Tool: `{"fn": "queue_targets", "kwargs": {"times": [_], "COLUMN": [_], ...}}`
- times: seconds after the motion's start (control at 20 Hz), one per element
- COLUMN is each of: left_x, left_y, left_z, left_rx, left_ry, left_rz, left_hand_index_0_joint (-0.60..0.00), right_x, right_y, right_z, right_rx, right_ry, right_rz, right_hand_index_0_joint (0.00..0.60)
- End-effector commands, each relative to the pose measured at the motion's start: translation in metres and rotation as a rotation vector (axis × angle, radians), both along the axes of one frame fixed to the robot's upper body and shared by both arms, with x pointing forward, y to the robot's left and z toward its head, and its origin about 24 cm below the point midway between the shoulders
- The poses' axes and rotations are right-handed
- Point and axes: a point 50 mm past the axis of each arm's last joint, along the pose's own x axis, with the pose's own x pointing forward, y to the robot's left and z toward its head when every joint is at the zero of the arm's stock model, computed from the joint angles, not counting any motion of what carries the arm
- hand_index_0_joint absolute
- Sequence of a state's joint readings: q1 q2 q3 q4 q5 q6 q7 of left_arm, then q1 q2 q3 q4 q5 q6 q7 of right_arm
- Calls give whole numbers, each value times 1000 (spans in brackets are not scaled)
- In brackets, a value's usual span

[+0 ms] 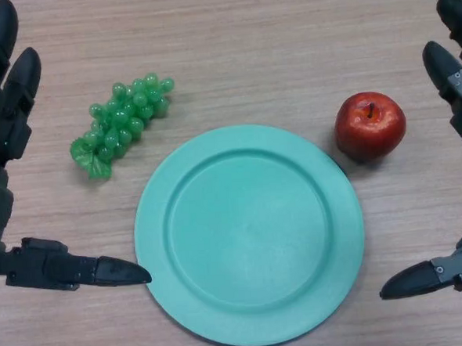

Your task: Pick up the red apple and place it on the plate

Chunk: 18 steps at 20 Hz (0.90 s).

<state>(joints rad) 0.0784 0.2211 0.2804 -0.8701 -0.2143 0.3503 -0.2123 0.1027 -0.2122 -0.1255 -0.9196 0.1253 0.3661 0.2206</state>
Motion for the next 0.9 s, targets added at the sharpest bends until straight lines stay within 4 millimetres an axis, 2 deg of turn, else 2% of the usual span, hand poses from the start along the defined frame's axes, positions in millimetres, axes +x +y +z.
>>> {"fn": "queue_targets", "kwargs": {"times": [0.05, 0.35, 0.5, 0.7, 0.9], "left_x": [-13, -10, -8, -6, -7], "left_y": [1, 2, 3, 2, -2], "left_z": [25, 18, 11, 9, 6], "left_rx": [62, 62, 56, 58, 57], "left_ry": [-200, -202, -189, -187, -176], "left_rz": [8, 15, 19, 32, 15], "left_hand_index_0_joint": [0, 0, 0, 0, 0], "right_x": [-14, -9, 2, 32, 69], "right_y": [-6, -5, -5, -5, -14], "right_z": [25, 26, 25, 20, 14], "right_rx": [-5, -16, -28, -73, -123], "right_ry": [-194, -205, -199, -142, -122], "right_rz": [-19, -35, -41, -52, -108], "right_hand_index_0_joint": [0, 0, 0, 0, 0]}}
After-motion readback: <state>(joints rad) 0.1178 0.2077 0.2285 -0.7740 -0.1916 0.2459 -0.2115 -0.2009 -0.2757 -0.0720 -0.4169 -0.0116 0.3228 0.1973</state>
